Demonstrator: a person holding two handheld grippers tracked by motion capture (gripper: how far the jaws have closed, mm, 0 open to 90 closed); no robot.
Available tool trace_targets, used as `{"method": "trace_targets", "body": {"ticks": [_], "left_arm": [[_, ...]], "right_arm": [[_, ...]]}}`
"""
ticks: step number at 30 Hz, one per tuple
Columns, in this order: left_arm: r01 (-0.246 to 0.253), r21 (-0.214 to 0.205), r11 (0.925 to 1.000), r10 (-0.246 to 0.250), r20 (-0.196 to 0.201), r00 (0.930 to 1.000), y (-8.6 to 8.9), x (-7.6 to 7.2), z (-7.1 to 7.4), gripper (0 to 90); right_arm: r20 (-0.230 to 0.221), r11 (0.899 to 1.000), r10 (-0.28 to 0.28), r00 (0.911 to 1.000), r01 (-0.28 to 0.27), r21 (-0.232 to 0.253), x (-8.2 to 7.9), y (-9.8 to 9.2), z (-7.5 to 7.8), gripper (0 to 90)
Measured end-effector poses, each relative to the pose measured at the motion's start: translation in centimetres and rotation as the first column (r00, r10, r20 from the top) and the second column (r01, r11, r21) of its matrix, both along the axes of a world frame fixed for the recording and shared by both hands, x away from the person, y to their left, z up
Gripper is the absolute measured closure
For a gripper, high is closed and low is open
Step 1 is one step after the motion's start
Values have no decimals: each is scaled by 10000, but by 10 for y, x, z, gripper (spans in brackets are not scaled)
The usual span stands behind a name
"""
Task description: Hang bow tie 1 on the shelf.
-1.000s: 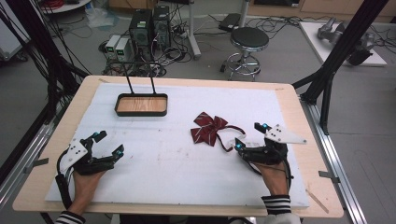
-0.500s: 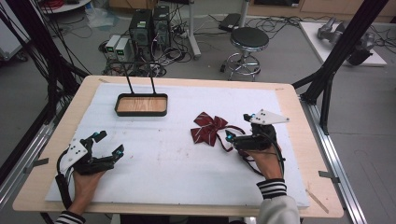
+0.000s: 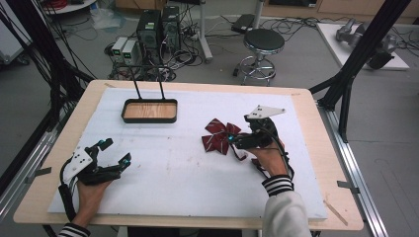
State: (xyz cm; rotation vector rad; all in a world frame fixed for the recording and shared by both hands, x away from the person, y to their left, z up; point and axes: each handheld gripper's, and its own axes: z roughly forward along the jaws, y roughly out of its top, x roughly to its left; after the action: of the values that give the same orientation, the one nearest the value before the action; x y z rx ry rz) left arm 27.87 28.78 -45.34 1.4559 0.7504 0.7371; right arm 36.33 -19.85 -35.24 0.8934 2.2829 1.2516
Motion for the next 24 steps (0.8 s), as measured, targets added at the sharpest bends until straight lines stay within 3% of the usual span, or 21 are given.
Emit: {"method": "trace_targets", "body": {"ticks": [14, 24], "left_arm": [[-5, -26, 10000, 5, -37, 10000, 0, 0, 0, 125], [12, -41, 10000, -12, -55, 10000, 0, 0, 0, 125]], "right_arm": [[-734, 9964, 367, 9966, -421, -741, 30, 21, -1, 93], [-1227, 9923, 359, 9918, -499, -1133, 44, 21, -9, 94]]}}
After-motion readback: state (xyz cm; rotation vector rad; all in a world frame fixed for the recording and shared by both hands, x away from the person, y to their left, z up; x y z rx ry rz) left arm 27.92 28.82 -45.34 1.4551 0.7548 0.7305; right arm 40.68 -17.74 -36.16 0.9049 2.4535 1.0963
